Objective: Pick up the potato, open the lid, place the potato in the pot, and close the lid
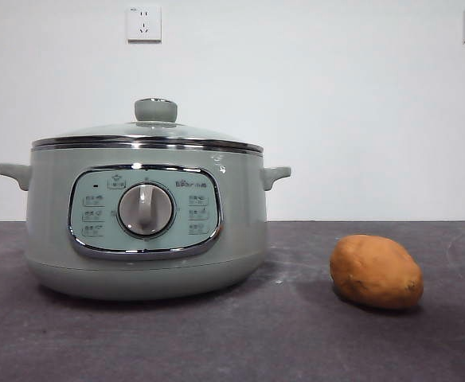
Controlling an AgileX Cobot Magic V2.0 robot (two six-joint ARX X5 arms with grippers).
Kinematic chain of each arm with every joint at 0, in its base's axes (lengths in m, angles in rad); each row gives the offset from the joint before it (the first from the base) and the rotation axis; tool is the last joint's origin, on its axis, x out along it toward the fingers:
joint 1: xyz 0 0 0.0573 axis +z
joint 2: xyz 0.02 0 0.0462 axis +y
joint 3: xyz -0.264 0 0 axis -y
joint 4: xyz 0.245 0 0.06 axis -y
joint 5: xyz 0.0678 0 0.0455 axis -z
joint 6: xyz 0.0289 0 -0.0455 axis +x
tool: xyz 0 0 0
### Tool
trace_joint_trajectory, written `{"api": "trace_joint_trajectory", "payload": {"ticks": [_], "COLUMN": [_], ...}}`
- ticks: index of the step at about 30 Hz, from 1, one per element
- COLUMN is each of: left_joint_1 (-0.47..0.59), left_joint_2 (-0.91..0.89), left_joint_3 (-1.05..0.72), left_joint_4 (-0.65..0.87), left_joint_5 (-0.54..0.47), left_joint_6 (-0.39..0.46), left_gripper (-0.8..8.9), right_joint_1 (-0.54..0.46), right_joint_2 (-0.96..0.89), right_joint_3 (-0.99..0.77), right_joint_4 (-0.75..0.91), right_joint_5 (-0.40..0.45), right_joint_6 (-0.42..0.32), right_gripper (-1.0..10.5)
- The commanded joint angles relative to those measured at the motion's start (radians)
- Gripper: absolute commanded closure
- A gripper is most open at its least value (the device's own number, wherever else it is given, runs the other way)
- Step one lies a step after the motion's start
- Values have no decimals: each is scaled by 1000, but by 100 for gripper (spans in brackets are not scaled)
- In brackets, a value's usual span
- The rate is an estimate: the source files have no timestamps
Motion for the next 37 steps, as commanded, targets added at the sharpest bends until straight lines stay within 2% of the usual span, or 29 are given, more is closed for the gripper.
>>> {"api": "trace_joint_trajectory", "payload": {"ticks": [1,6,11,20,28,32,37], "left_joint_1": [2,2,2,2,2,2,2], "left_joint_2": [-3,-3,-3,14,146,270,443], "left_joint_3": [-14,-14,15,214,388,484,607], "left_joint_4": [3,13,22,-160,-195,-230,-267], "left_joint_5": [26,32,126,132,240,291,428], "left_joint_6": [-197,-247,-247,-241,-212,-204,-146], "left_gripper": [817,817,820,820,820,820,819], "right_joint_1": [-2,-2,-2,-2,-2,-2,-2], "right_joint_2": [-2,-2,7,142,365,487,639], "right_joint_3": [-15,-14,34,226,474,614,790], "right_joint_4": [4,3,-53,-159,-212,-271,-389], "right_joint_5": [3,-1,-1,-2,-43,-92,-186], "right_joint_6": [180,182,182,177,57,13,-52], "right_gripper": [946,947,957,957,955,954,948]}}
